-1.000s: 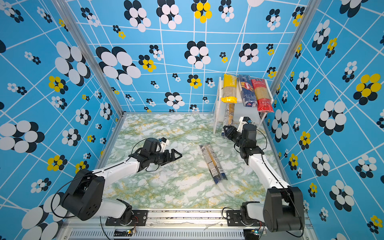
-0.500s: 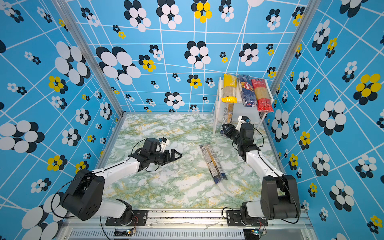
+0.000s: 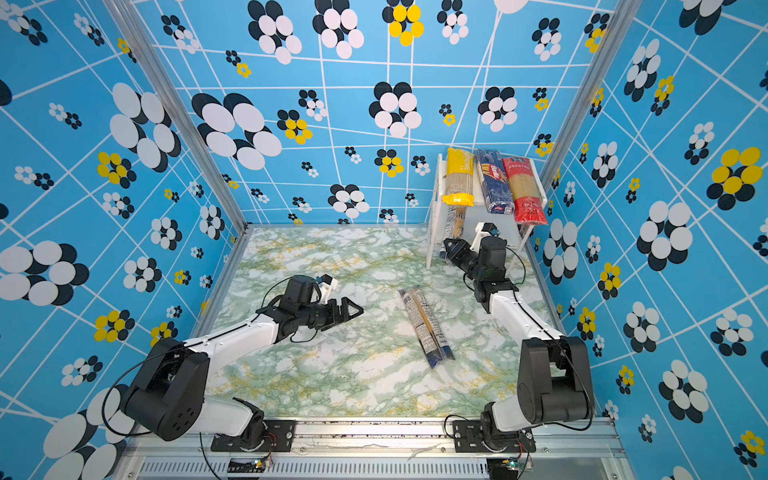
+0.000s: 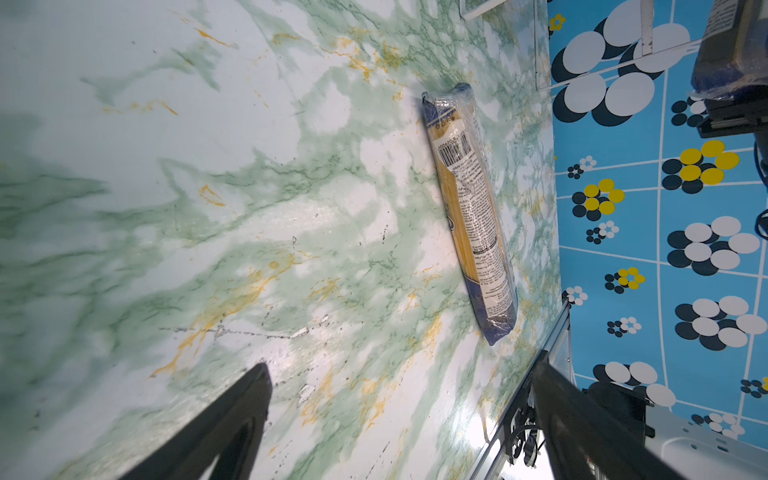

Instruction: Place and organize the pasta boxes and bags onto the shelf

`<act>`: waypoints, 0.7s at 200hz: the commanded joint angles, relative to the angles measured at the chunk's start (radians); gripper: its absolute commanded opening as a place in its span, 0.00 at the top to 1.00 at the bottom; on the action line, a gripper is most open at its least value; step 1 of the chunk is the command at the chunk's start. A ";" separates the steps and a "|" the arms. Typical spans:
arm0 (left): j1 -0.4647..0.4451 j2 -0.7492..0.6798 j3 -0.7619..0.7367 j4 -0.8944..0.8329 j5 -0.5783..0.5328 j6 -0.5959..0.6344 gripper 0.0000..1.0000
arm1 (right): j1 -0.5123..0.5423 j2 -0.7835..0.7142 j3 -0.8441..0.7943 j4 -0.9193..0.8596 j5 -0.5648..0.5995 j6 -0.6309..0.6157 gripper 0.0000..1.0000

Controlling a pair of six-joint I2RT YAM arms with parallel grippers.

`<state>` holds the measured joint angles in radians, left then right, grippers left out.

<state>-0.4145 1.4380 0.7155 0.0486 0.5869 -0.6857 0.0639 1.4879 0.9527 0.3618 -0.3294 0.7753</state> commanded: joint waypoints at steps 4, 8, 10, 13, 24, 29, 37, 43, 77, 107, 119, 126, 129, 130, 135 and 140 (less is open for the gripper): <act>0.013 -0.011 -0.009 0.004 0.019 0.027 0.01 | -0.016 -0.002 0.079 0.183 -0.020 -0.021 1.00; 0.013 -0.011 -0.010 0.005 0.020 0.026 0.01 | -0.017 0.001 0.081 0.181 -0.020 -0.021 1.00; 0.013 -0.010 -0.011 0.004 0.020 0.026 0.01 | -0.018 0.002 0.082 0.181 -0.020 -0.021 1.00; 0.013 -0.010 -0.011 0.005 0.020 0.026 0.01 | -0.019 0.004 0.084 0.181 -0.021 -0.021 1.00; 0.016 -0.011 -0.011 0.004 0.021 0.028 0.01 | -0.024 0.011 0.090 0.180 -0.023 -0.022 1.00; 0.017 -0.011 -0.010 0.005 0.021 0.027 0.01 | -0.027 0.014 0.092 0.178 -0.025 -0.024 1.00; 0.019 -0.011 -0.013 0.005 0.022 0.027 0.01 | -0.030 0.019 0.098 0.175 -0.025 -0.024 1.00; 0.019 -0.011 -0.012 0.004 0.022 0.027 0.01 | -0.033 0.023 0.101 0.173 -0.028 -0.024 1.00; 0.023 -0.008 -0.011 0.004 0.025 0.027 0.01 | -0.043 0.048 0.129 0.161 -0.039 -0.036 1.00; 0.025 -0.006 -0.005 0.002 0.024 0.027 0.01 | -0.051 0.070 0.161 0.144 -0.049 -0.046 1.00; 0.025 -0.007 -0.002 -0.002 0.024 0.028 0.01 | -0.052 0.077 0.174 0.129 -0.052 -0.055 1.00; 0.025 -0.007 -0.001 -0.006 0.025 0.030 0.01 | -0.053 0.082 0.180 0.118 -0.053 -0.061 1.00; 0.026 -0.007 -0.001 -0.006 0.025 0.032 0.01 | -0.053 0.084 0.183 0.114 -0.053 -0.063 1.00; 0.026 -0.007 -0.001 -0.007 0.025 0.032 0.01 | -0.053 0.084 0.183 0.113 -0.053 -0.064 1.00; 0.026 -0.008 -0.001 -0.009 0.024 0.031 0.01 | -0.055 0.085 0.185 0.110 -0.052 -0.068 1.00; 0.027 -0.008 0.000 -0.011 0.023 0.032 0.01 | -0.056 0.088 0.187 0.108 -0.054 -0.071 1.00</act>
<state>-0.3985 1.4380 0.7136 0.0486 0.5949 -0.6823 0.0193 1.5921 1.0618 0.3462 -0.3553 0.7666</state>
